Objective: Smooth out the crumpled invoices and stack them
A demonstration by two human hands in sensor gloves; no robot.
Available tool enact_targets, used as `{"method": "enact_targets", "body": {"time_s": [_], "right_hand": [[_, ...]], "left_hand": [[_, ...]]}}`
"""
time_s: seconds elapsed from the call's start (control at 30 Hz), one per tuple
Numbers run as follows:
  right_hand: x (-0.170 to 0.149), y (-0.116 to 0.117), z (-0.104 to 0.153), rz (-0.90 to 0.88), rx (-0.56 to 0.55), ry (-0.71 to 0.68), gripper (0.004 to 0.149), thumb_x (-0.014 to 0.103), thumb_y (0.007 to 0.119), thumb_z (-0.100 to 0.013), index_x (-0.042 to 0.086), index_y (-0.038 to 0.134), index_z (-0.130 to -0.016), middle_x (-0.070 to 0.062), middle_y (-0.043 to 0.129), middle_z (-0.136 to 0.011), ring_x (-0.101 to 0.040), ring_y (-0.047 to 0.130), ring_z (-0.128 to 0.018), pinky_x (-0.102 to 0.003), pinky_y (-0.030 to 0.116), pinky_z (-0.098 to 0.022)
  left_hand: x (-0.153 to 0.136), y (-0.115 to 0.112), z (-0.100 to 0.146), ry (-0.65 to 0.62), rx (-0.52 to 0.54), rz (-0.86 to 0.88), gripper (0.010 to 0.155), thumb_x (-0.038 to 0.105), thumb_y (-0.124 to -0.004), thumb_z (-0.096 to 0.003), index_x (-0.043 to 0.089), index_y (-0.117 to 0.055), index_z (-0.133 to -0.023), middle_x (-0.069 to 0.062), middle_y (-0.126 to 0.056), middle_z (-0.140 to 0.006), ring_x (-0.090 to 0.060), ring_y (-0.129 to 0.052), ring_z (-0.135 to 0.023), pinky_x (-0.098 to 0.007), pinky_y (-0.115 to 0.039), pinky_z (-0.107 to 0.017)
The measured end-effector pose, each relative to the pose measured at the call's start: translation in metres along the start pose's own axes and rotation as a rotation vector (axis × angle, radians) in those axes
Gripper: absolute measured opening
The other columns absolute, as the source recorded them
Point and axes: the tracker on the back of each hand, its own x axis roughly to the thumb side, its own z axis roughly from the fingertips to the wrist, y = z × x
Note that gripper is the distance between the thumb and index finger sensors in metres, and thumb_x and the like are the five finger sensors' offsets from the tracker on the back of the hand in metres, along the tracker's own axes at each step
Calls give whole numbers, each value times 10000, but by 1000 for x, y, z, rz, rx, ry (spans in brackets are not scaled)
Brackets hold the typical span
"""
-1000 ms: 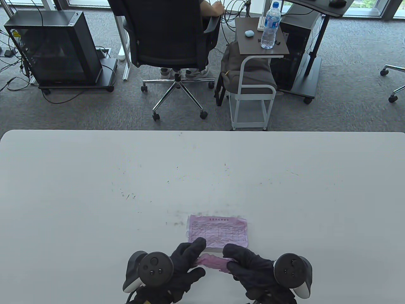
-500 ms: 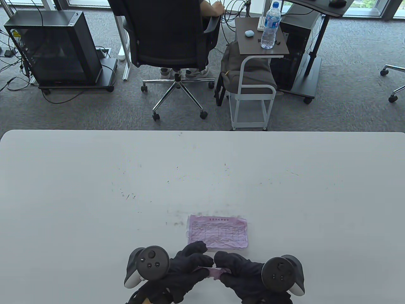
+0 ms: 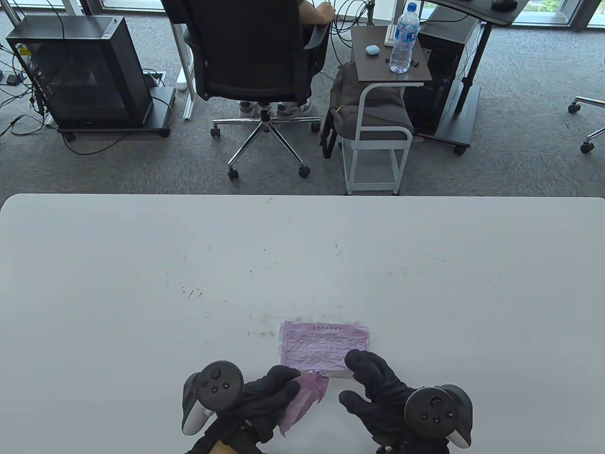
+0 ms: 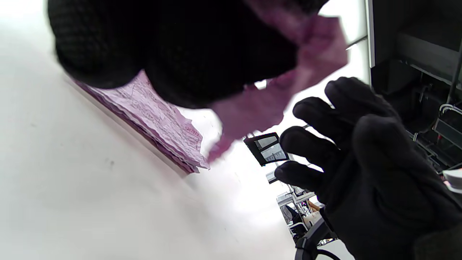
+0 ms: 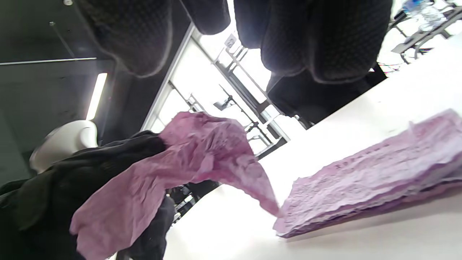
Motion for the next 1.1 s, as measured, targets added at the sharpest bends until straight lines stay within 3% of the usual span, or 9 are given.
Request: {"method": "enact_targets", "body": {"time_s": [0.17,0.27,0.33,0.43,0.57,0.67,0.9,0.97,1.1], "right_hand": [[12,12,-3,76,71,-14,909,583,782,-470,120,293,-1080,-333,370,-1091,-534,601,-887,-586,731,-561],[7,25,-6,27,96,36,934,601,777,-470,81,290,-1074,-337,421,-1074,-529,662,-857,-580,755,-537],[3,31,-8,-2,69,80,861,518,816,-490,57,359,-1055,-285,590,-1011,-453,787,-781,-536,806,-492],[-2,32,-9,12,67,104,566,309,857,-497,99,616,-964,-177,836,-836,-353,936,-615,-483,870,-409],[-5,25,-9,129,89,122,464,217,846,-498,131,681,-923,-154,875,-802,-334,958,-591,-473,882,-394],[-11,17,-8,198,60,152,450,200,837,-498,140,688,-918,-152,877,-802,-328,960,-586,-465,883,-393],[-27,1,0,194,-71,250,476,198,828,-504,121,658,-941,-176,850,-824,-338,945,-592,-456,879,-391],[-21,-6,2,213,-163,210,543,277,828,-509,117,599,-975,-216,768,-894,-366,898,-649,-470,858,-425],[13,-17,5,234,-257,-62,568,385,823,-503,154,601,-972,-221,675,-963,-392,815,-746,-499,806,-505]], "left_hand": [[0,-5,-3,-72,-74,101,437,298,-662,-622,48,-666,-980,12,-940,-480,-166,-1033,-296,-390,-905,-274],[11,-10,-3,-114,-76,-44,436,298,-675,-618,46,-679,-973,10,-944,-466,-169,-1034,-286,-393,-905,-269],[20,-16,-3,-143,-85,-144,436,305,-676,-616,47,-684,-967,28,-947,-459,-148,-1040,-280,-376,-915,-265],[24,-21,-3,-155,-118,-116,435,294,-686,-613,33,-691,-961,18,-950,-450,-161,-1040,-274,-390,-912,-262],[23,-23,-5,-114,-175,-164,434,291,-701,-608,18,-716,-946,16,-957,-430,-161,-1043,-259,-392,-916,-253],[14,-18,-6,-49,-208,-86,436,291,-702,-610,6,-722,-940,15,-958,-425,-163,-1046,-262,-397,-916,-258],[-14,-3,-4,62,-123,282,438,291,-659,-628,-14,-695,-940,38,-946,-430,-162,-1052,-295,-399,-918,-283],[-20,1,-3,80,-96,391,439,291,-645,-635,-14,-678,-949,41,-941,-446,-165,-1052,-316,-402,-917,-298],[-31,5,0,95,-64,600,440,295,-614,-649,-10,-644,-965,57,-929,-475,-158,-1053,-357,-395,-920,-326]]}}
